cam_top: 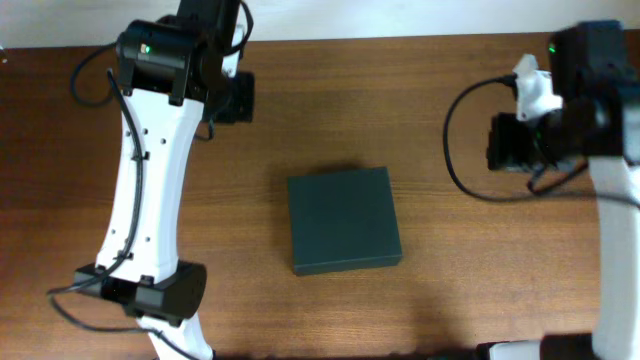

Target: Pack container

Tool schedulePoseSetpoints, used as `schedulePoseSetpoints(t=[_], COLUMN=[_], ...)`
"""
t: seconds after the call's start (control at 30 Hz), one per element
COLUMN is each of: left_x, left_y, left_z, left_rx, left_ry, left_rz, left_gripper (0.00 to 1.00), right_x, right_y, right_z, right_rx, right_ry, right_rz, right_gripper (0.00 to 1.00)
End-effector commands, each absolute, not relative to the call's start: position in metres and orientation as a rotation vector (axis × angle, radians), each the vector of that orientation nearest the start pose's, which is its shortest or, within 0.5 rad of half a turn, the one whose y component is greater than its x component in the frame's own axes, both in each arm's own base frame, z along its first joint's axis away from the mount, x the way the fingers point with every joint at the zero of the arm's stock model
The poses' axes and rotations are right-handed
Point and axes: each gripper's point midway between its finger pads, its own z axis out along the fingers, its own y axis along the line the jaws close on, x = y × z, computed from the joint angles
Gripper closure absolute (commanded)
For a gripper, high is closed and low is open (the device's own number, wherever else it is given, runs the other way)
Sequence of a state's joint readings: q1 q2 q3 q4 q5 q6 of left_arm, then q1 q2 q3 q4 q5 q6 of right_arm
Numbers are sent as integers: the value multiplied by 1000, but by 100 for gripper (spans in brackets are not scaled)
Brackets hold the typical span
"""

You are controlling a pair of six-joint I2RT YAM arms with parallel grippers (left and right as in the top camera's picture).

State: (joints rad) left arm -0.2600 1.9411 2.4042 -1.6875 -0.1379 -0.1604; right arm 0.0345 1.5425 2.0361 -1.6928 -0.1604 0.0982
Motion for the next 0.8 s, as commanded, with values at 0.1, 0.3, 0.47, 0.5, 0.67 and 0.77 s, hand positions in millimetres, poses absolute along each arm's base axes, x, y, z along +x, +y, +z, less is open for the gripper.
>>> schedulePoseSetpoints(t=[0.1,0.3,0.47,0.5,0.67,0.77], left_x=[356,335,325,324,314,302], left_y=[-41,-38,-34,-34,-31,-26], left_z=[254,252,275,279,298,301], left_rx=[-118,-137,-162,-164,-218,-216], left_ry=[2914,2940,2864,2848,2776,2760], left_rz=[237,232,207,199,188,208], left_gripper=[98,98,98,98,98,98], right_x=[258,222,191,186,164,153], right_y=[19,17,16,16,15,11], right_z=[306,292,289,288,279,278], right_rx=[45,70,83,83,82,85], right_ry=[2811,2836,2804,2801,2789,2761], right_rz=[100,103,106,107,107,83], right_gripper=[96,96,94,94,94,93])
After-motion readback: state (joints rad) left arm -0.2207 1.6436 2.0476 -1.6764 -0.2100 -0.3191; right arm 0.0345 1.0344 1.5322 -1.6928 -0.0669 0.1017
